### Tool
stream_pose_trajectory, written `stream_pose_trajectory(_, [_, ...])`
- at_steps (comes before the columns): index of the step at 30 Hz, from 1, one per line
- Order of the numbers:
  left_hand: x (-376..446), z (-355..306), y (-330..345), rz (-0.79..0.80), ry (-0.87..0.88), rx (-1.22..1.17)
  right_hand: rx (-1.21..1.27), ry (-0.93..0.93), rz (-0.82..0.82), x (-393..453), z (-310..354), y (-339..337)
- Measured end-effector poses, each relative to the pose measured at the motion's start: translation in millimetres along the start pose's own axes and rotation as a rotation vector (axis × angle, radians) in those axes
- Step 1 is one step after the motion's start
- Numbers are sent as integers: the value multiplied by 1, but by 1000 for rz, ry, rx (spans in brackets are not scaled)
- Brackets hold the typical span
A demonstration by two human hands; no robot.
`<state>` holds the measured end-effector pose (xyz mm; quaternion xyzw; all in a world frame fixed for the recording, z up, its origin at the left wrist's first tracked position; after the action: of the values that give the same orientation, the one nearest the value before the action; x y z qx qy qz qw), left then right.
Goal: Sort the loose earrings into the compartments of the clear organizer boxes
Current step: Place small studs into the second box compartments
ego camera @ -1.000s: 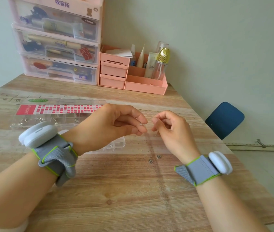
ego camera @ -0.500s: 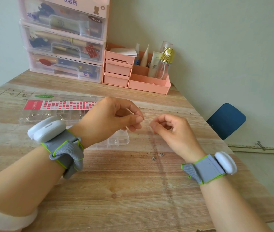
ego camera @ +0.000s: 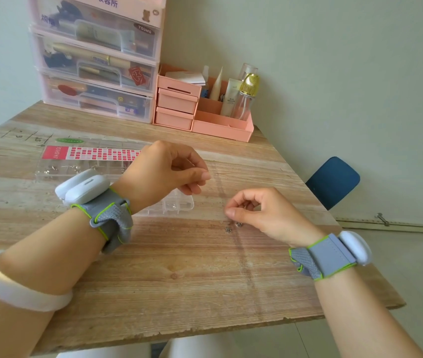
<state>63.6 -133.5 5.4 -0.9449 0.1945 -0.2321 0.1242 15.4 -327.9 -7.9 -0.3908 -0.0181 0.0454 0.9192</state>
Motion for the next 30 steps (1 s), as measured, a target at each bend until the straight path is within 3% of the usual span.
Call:
stream_pose_trajectory(12, [0, 1, -3, -22, -1, -17, -189, 4, 78, 6, 10, 6])
stream_pose_trajectory(16, [0, 2, -3, -10, 7, -24, 102, -81, -78, 13, 16, 5])
stream_pose_trajectory(20, [0, 3, -4, -20, 13, 35, 198, -86, -149, 22, 19, 7])
stream_pose_trajectory(27, [-1, 4, -5, -36, 35, 150, 499, -54, -124, 31, 26, 14])
stream_pose_trajectory(30, [-1, 3, -6, -42, 27, 171, 456, -78, -173, 33, 27, 15])
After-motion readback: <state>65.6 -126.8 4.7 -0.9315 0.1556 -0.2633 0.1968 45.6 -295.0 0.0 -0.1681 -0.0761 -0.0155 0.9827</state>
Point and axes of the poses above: each hand's wrist, its own x-axis towards the middle knuckle, its own y-axis out of the palm, z = x × y, the point moved 1 cm from there along x, towards the middle knuckle, and after that the axes turned 5 degrees about y, right-handed, at the moved point
